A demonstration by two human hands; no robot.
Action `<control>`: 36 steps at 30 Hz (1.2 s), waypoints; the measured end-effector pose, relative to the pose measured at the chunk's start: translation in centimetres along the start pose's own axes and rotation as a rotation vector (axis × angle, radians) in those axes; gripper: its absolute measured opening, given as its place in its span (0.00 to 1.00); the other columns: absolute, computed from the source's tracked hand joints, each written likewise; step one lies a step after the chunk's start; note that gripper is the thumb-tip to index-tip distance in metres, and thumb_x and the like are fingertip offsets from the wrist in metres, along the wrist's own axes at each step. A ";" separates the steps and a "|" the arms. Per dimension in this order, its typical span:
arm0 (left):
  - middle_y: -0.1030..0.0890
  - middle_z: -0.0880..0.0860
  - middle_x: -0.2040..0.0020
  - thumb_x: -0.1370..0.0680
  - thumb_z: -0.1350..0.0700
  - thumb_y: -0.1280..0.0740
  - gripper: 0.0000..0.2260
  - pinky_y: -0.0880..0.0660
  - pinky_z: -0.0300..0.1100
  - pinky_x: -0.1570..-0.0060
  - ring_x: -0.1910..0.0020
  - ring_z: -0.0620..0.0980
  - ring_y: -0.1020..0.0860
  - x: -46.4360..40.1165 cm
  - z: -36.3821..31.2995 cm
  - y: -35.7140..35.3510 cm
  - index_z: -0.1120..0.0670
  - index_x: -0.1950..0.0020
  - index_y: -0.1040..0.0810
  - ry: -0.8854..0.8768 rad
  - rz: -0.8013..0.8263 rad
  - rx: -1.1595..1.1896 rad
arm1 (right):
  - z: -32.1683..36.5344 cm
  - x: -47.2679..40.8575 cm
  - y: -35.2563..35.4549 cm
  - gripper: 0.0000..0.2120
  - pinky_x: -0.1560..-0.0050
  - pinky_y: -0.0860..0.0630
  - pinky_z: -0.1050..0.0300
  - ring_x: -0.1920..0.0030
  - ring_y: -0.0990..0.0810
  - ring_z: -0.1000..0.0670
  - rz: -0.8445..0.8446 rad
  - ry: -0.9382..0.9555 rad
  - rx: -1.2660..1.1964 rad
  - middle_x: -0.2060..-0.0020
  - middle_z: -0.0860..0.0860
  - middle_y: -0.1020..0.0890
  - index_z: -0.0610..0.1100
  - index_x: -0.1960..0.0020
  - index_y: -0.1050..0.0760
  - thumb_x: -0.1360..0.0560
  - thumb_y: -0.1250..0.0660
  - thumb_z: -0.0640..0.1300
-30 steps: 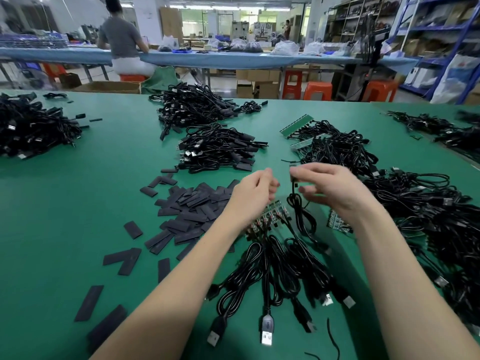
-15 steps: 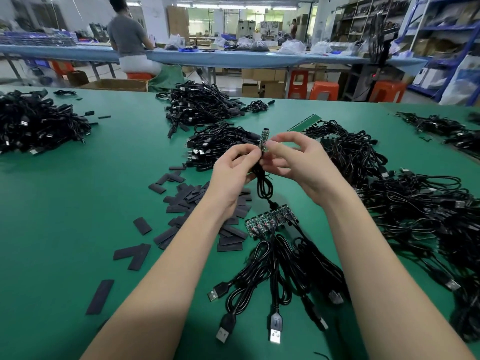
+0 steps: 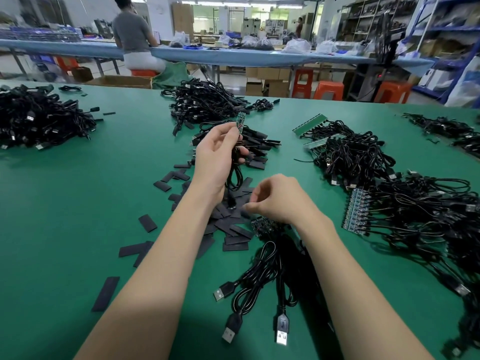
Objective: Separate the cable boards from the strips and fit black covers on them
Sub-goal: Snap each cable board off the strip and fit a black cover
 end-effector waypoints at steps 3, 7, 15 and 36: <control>0.18 0.44 0.63 0.18 0.57 0.32 0.03 0.25 0.37 0.68 0.67 0.44 0.21 0.1 -0.2 0.1 0.50 0.49 0.19 -0.011 0.030 -0.100 | 0.7 0.5 -0.9 0.12 0.47 0.20 0.55 0.53 0.16 0.53 0.014 0.015 0.058 0.59 0.57 0.15 0.54 0.56 0.17 0.34 0.21 0.58; 0.17 0.43 0.65 0.20 0.57 0.30 0.03 0.25 0.37 0.70 0.70 0.44 0.21 0.4 0.7 0.2 0.50 0.52 0.18 0.042 0.067 -0.213 | 0.8 0.4 -1.5 0.07 0.48 0.19 0.53 0.54 0.16 0.48 0.038 -0.004 0.022 0.58 0.53 0.15 0.52 0.60 0.19 0.33 0.22 0.49; 0.15 0.45 0.60 0.23 0.57 0.26 0.01 0.27 0.36 0.72 0.71 0.45 0.22 1.1 1.7 -0.1 0.51 0.54 0.15 0.162 0.149 -0.268 | -2.3 0.6 2.3 0.09 0.65 0.25 0.61 0.66 0.18 0.51 0.051 -0.078 -0.525 0.69 0.50 0.18 0.46 0.64 0.25 0.27 0.28 0.38; 0.16 0.47 0.60 0.32 0.53 0.25 0.12 0.28 0.32 0.71 0.70 0.41 0.24 3.0 3.3 -3.0 0.54 0.50 0.14 0.402 0.455 -0.081 | -2.7 1.4 6.0 0.10 0.52 0.21 0.64 0.59 0.16 0.53 -0.230 0.163 -1.466 0.60 0.47 0.13 0.42 0.54 0.16 0.34 0.22 0.39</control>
Point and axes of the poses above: each hand's wrist, its own x-axis away from the middle knuckle, its own y-axis out of the back of the hand, z = x × y, the point moved 9 cm from there along -x, towards the middle knuckle
